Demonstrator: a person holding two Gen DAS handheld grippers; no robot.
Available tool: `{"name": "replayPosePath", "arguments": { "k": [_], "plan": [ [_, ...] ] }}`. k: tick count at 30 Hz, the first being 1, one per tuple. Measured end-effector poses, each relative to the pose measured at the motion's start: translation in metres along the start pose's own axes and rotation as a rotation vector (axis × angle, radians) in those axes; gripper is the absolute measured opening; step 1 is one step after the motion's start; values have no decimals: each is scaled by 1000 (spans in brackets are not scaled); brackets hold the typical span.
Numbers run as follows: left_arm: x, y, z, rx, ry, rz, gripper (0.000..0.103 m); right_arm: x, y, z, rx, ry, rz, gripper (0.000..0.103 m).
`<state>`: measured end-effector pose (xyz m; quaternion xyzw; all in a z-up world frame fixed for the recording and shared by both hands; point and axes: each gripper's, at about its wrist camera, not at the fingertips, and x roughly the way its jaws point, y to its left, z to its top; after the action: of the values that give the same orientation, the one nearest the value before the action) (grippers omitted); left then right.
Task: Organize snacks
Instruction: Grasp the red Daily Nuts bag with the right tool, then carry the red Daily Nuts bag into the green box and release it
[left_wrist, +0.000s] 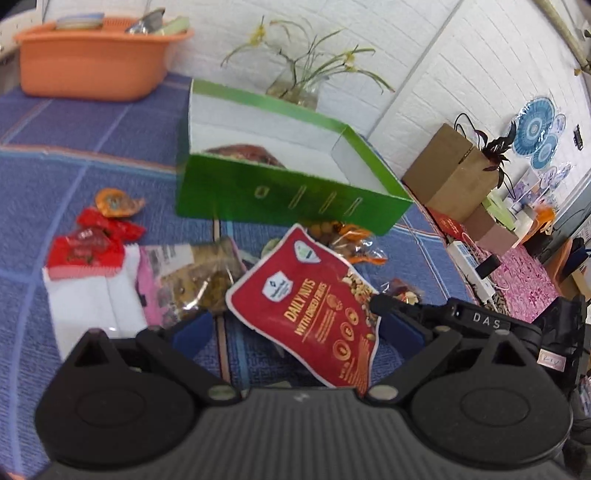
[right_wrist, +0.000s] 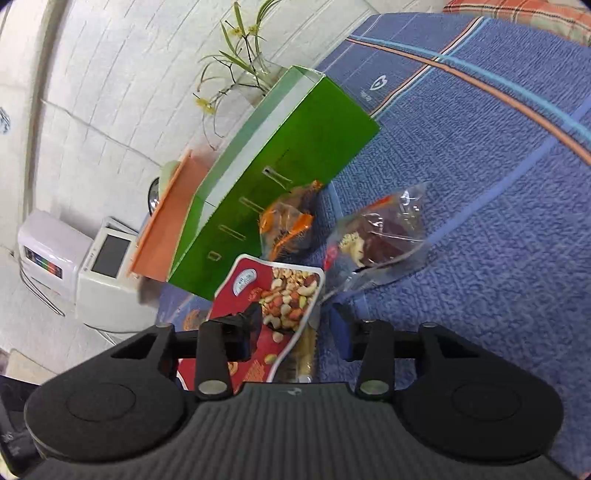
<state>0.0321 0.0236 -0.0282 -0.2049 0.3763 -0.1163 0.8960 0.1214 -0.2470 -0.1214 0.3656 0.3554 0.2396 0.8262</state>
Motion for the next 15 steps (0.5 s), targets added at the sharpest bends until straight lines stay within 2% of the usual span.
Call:
{"name": "replayPosePath", "arguments": {
  "k": [2, 4, 5, 6, 7, 8, 9, 10, 15],
  "plan": [
    [8, 2, 0, -19, -13, -12, 97, 4, -3, 1, 19, -21, 7, 58],
    [14, 1, 1, -16, -26, -2, 95, 7, -3, 1, 19, -30, 16, 54],
    [15, 0, 1, -8, -40, 12, 91, 8, -3, 1, 21, -41, 19, 53],
    [16, 0, 1, -5, -55, 25, 73, 8, -4, 1, 24, -53, 32, 53],
    [18, 1, 1, -7, -50, 11, 48, 8, -6, 1, 25, -62, 53, 50],
    [20, 3, 1, -15, -40, 20, 36, 7, -7, 0, 20, -77, 70, 47],
    [22, 6, 1, -25, -45, 6, 36, 7, -8, 1, 8, -90, 85, 45],
    [23, 7, 1, -16, -49, 6, 38, 8, -9, 1, -17, -97, 97, 38],
    [10, 7, -6, -28, -63, -1, 30, -4, -2, -6, -87, -109, 127, 30]
  ]
}}
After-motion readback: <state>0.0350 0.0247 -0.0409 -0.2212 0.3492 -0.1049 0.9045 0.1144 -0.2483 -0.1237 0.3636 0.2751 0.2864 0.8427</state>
